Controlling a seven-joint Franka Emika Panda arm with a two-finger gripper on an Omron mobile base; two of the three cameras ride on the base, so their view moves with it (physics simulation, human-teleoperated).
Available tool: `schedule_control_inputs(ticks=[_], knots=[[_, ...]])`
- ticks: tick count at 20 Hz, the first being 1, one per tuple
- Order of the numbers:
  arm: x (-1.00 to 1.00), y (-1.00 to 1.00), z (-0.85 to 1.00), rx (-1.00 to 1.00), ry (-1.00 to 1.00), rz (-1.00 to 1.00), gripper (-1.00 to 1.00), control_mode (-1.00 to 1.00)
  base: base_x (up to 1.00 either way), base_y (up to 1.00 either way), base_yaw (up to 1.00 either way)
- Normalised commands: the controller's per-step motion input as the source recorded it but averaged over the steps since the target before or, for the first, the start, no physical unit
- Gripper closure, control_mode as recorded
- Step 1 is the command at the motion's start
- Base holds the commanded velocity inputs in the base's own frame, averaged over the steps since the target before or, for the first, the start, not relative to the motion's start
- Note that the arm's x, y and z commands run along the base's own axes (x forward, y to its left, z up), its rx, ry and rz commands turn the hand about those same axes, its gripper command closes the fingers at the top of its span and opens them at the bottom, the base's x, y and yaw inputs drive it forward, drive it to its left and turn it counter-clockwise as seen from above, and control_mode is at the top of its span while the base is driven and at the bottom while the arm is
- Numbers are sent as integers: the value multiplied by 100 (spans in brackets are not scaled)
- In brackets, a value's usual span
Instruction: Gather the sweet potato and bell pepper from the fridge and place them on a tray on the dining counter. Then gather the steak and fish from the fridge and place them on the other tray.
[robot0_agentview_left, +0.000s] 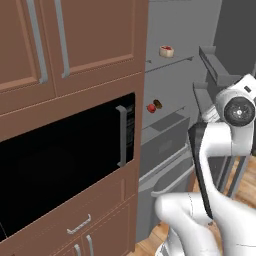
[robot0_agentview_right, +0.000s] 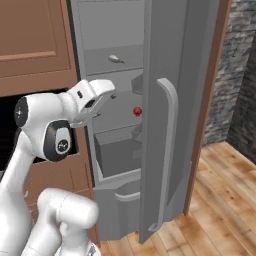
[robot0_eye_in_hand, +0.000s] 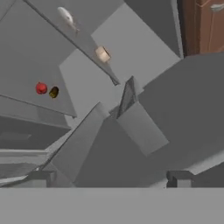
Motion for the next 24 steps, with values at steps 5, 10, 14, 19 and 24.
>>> schedule_control_inputs(ticks=[5, 10, 14, 19, 24], knots=[[57, -2, 0, -5, 27, -23, -100, -100, 0, 0, 0], [51, -33, -2, -1, 21, -18, -100, -100, 0, 0, 0], [36, -70, -9, 0, 12, -13, -100, -100, 0, 0, 0], [46, -85, -8, 0, 15, -12, -100, -100, 0, 0, 0], [47, -98, -11, 0, 15, -10, -100, -100, 0, 0, 0]])
